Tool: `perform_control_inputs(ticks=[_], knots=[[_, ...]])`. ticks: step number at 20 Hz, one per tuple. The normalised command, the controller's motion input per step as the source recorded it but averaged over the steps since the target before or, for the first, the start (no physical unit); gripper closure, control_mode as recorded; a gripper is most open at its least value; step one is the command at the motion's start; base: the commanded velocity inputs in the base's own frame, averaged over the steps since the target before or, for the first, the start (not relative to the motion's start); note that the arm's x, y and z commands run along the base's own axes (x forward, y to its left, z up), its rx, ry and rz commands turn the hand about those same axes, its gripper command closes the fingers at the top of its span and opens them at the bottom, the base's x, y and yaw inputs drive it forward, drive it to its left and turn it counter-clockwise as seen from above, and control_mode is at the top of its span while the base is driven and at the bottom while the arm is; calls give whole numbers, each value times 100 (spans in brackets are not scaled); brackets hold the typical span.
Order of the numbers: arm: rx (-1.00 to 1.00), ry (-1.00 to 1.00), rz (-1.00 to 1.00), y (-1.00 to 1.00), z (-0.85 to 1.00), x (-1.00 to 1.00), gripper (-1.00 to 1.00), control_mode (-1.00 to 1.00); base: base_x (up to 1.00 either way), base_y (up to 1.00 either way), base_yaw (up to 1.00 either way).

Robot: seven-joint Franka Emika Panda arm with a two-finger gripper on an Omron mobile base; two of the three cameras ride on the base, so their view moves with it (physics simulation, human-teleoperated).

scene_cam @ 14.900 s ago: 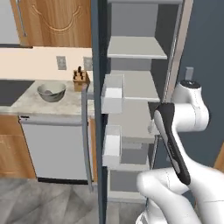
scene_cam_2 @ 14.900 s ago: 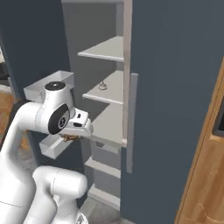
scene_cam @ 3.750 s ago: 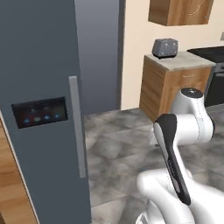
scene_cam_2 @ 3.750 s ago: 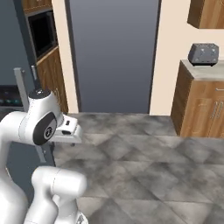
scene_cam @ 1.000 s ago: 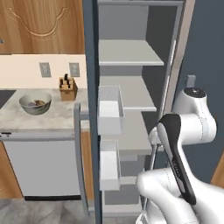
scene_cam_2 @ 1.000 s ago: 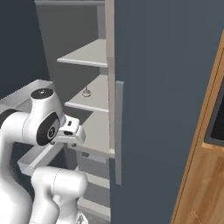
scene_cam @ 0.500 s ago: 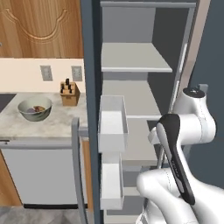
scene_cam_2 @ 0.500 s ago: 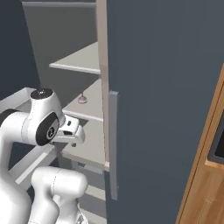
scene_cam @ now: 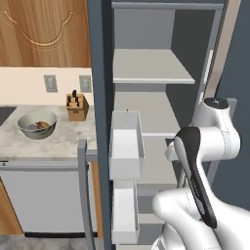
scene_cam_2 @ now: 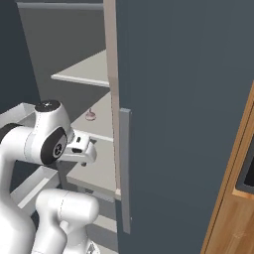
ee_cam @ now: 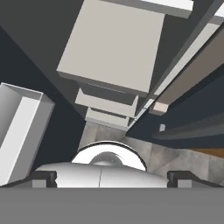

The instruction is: Take the eggplant, chicken drumstick, and garlic from the freezer and place them in the bowl on the counter.

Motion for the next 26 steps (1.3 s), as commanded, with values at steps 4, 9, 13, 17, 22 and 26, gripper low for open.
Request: perform_control_inputs(ticks=[4,9,13,17,22,26], knots=[[1,-14,5,0,-17,0,-100,-100,0,0,0],[9,-30,17,3,-14,23,-100,-100,0,0,0],[8,-3,18,1,-1,70,-100,-100,0,0,0],[1,-9,17,6,-7,70,-100,-100,0,0,0],[1,-2,13,10,-7,85,-100,-100,0,0,0],[3,7,5,11,0,79,-100,-100,0,0,0]])
